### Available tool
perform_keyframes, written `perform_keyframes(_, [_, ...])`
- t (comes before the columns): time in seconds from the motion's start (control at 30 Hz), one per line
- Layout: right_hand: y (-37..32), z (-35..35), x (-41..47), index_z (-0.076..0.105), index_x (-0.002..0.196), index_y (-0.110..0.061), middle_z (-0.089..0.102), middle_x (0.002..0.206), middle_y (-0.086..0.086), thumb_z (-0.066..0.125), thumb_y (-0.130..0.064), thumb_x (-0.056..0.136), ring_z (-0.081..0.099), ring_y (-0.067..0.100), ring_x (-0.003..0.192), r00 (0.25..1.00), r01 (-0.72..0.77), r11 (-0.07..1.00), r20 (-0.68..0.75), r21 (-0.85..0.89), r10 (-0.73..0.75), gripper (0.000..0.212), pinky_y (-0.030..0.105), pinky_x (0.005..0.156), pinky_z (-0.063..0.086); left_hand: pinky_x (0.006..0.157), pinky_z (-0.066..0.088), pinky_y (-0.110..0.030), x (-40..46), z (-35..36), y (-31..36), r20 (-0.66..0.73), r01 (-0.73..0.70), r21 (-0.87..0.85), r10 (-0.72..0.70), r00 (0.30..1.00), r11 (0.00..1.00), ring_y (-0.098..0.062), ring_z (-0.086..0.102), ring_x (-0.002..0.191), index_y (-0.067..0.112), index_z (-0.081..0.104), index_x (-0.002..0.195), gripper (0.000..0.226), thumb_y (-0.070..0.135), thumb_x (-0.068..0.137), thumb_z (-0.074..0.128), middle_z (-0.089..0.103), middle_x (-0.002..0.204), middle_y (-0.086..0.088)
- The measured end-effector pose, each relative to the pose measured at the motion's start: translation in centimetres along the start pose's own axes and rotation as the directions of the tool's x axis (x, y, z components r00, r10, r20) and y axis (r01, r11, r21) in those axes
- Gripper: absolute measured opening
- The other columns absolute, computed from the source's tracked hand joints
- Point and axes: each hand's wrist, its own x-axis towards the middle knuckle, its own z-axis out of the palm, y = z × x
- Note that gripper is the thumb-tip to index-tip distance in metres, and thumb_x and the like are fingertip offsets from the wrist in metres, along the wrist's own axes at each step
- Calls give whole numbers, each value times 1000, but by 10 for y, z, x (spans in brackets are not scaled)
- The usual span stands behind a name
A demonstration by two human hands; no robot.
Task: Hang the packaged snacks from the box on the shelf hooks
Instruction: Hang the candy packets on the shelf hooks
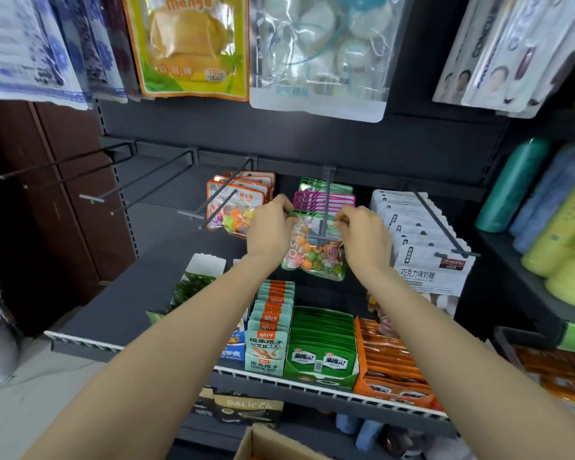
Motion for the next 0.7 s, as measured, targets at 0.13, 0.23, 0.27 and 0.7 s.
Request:
perform_keyframes(0.13, [-1, -7, -12, 63, 115, -11, 59, 115, 7, 56, -18, 93, 54, 24, 104, 999, -2, 996, 40, 85, -2, 24, 35, 78, 45, 79, 49, -35, -16, -6, 8, -14, -54, 91, 56, 998, 994, -25, 57, 91, 10, 55, 112, 20, 13, 92, 57, 56, 110, -11])
perform_keyframes(0.23, [-2, -19, -38, 58, 122, -13, 55, 122, 3, 56, -20, 93, 49, 20, 113, 999, -32, 983, 15, 180, 30, 31, 32, 91, 40, 79, 45, -35, -45, -11, 10, 8, -72, 139, 72, 997, 988, -27, 52, 99, 10, 52, 117, 24, 15, 93, 54, 51, 114, -10])
perform_keyframes(0.27, [-2, -23, -50, 59, 122, -13, 56, 120, 3, 56, -21, 93, 49, 19, 113, 998, -56, 973, 27, 225, 52, 30, 30, 91, 39, 79, 46, -35, -58, -12, 9, 26, -76, 132, 73, 997, 988, -27, 52, 99, 10, 53, 117, 24, 16, 94, 53, 51, 114, -10])
perform_keyframes(0.7, [17, 41, -282, 65, 109, -12, 67, 109, 7, 52, -14, 91, 61, 25, 103, 678, -343, 935, 712, 87, 183, 22, 34, 80, 49, 89, 44, -31, -253, 15, -94, 577, 11, 145, -94, 812, 989, -27, 60, 104, 7, 60, 113, 24, 7, 91, 51, 64, 111, -12])
